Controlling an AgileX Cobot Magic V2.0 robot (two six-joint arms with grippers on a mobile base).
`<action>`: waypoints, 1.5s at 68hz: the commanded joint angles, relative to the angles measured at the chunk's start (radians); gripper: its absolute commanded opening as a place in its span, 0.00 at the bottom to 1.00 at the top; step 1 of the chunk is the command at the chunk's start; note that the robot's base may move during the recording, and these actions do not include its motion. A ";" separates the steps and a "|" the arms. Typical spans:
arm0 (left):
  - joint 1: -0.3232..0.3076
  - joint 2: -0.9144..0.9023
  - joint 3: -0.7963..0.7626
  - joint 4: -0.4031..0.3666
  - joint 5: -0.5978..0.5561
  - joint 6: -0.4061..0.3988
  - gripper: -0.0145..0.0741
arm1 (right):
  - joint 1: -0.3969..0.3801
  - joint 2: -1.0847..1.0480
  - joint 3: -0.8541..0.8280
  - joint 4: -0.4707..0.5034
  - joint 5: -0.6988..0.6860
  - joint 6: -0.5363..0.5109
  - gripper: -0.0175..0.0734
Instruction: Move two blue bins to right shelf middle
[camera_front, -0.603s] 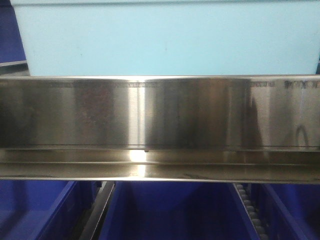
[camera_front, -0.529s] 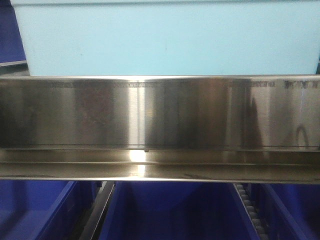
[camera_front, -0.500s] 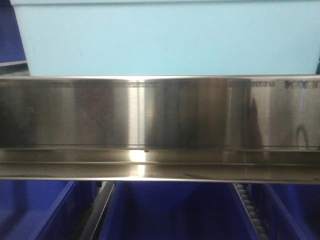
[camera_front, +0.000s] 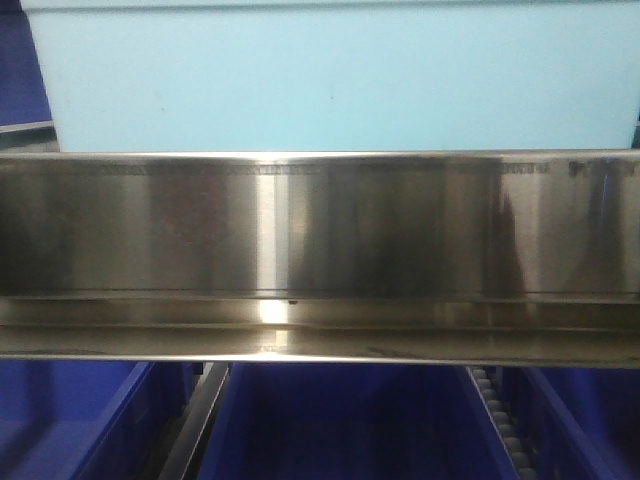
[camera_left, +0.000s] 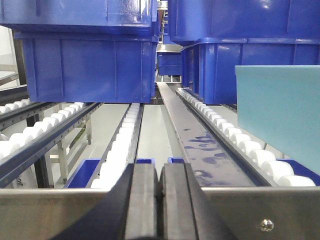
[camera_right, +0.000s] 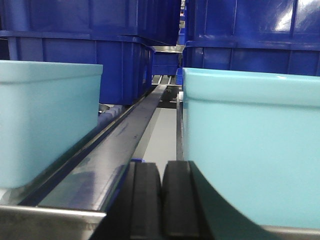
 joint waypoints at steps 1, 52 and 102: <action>0.006 -0.004 -0.002 0.003 -0.026 0.002 0.04 | 0.004 -0.004 0.000 -0.005 -0.023 -0.005 0.01; 0.006 -0.004 -0.022 0.000 -0.216 0.002 0.04 | 0.004 -0.004 -0.101 -0.005 -0.004 -0.005 0.01; 0.006 0.424 -0.523 -0.119 0.069 0.002 0.64 | 0.004 0.171 -0.508 0.006 0.270 -0.005 0.73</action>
